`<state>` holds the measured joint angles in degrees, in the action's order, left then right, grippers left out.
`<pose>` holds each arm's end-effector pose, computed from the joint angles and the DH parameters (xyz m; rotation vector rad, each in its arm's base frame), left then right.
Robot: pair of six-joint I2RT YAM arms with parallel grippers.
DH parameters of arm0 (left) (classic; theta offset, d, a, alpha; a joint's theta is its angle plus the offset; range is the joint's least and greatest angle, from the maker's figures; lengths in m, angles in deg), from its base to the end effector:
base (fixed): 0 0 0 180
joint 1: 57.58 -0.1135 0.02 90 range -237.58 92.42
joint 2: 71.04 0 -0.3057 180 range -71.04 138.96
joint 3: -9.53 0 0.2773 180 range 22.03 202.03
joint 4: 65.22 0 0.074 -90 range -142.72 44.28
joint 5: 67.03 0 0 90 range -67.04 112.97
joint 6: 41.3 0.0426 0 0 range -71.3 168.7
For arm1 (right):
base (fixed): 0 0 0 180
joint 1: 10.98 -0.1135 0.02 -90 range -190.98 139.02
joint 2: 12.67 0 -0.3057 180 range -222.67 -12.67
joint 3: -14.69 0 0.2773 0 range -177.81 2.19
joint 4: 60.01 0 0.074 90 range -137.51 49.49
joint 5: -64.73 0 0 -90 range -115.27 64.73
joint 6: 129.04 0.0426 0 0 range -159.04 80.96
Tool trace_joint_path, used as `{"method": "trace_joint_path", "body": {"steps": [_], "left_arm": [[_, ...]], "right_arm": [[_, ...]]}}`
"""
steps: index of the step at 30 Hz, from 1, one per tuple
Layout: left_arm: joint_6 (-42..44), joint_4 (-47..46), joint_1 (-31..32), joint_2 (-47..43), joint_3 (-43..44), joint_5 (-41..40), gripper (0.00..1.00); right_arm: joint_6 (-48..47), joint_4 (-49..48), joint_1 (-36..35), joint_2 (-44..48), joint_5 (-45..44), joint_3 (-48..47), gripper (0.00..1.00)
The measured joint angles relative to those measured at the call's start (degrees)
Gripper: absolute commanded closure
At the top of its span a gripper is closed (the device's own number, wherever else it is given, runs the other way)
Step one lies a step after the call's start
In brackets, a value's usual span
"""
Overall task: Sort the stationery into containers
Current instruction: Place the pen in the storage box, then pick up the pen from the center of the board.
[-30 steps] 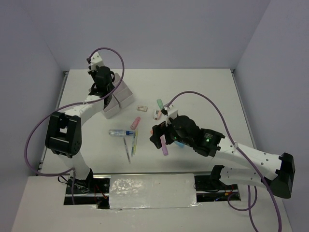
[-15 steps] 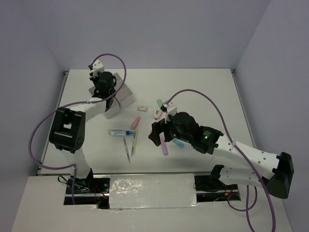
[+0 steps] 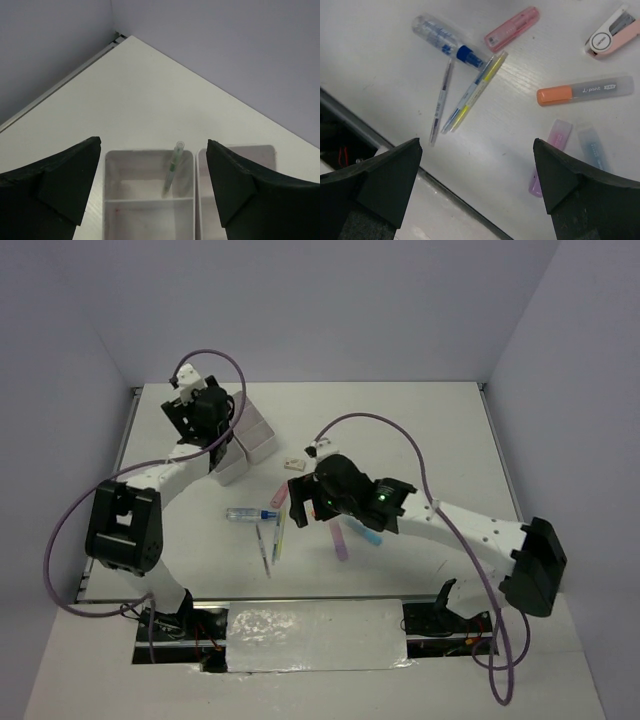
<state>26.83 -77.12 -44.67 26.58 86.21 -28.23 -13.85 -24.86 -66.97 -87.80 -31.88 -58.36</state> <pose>0.4158 -0.0612 0.3016 -0.7549 1.4997 0.3141 0.1782 0.2553 0.3285 -0.5458 2.2291 0.6398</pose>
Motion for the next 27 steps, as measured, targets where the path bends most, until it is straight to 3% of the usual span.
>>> {"method": "trace_joint_path", "body": {"steps": [4,10,17,20,27], "left_arm": [[-8.8,18.1,-0.5,-7.7,7.0,6.1,0.01],[-15.9,38.7,-0.9,-22.5,14.8,23.4,0.01],[-16.9,55.1,1.9,-44.7,1.8,36.6,0.01],[-14.2,61.7,1.9,-51.9,-1.0,37.6,0.01],[-8.3,65.1,1.9,-62.8,-6.7,37.9,0.01]], "right_arm": [[5.9,3.8,0.0,-10.7,-5.6,-6.8,0.06],[13.1,5.2,-0.1,-21.6,-8.5,-8.2,0.31],[17.1,5.4,-0.4,-30.1,-8.8,-12.5,0.33],[17.6,5.5,-0.7,-33.2,-8.7,-14.4,0.36],[18.3,6.1,-1.4,-39.1,-8.4,-19.9,0.4]]}}
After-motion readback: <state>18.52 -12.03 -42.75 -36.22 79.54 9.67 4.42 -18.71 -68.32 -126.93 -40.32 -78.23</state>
